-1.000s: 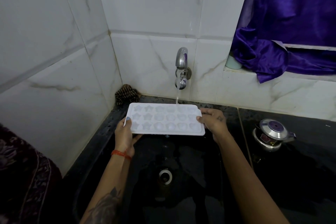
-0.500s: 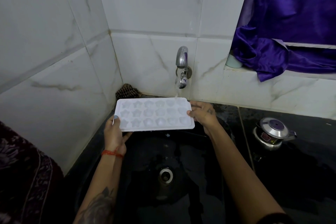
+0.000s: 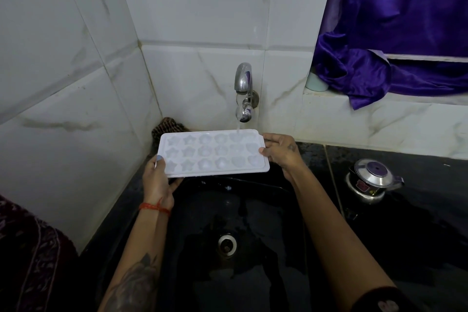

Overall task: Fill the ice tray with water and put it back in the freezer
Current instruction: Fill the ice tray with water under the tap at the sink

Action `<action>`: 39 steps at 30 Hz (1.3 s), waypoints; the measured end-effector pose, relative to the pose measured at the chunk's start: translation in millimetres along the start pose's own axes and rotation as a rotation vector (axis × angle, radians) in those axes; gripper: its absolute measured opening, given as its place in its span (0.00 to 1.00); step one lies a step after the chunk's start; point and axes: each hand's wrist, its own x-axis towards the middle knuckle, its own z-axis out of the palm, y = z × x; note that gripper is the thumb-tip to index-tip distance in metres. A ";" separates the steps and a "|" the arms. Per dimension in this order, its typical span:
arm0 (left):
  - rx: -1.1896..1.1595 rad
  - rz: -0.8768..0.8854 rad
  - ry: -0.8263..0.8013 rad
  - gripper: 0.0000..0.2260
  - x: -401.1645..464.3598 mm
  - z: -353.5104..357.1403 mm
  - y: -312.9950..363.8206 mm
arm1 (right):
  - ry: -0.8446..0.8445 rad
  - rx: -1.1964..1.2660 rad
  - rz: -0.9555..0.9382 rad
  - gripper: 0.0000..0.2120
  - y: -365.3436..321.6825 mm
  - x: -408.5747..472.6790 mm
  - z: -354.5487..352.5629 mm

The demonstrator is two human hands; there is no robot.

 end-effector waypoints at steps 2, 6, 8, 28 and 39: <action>0.005 -0.002 -0.007 0.15 -0.5 4.7 -1.5 | 0.020 -0.006 0.010 0.20 1.1 0.7 -4.6; 0.010 -0.002 -0.029 0.12 -2.5 12.8 -4.0 | 0.044 0.006 0.019 0.20 4.1 2.4 -12.7; 0.019 -0.006 -0.048 0.10 -3.8 15.9 -5.2 | 0.060 0.009 0.028 0.20 6.1 4.3 -16.1; 0.076 -0.103 -0.252 0.13 -17.6 48.0 -26.3 | 0.209 -0.062 0.114 0.19 28.0 18.5 -55.4; 0.070 -0.079 -0.212 0.14 -15.0 45.6 -36.3 | 0.204 -0.058 0.148 0.22 35.3 16.5 -55.2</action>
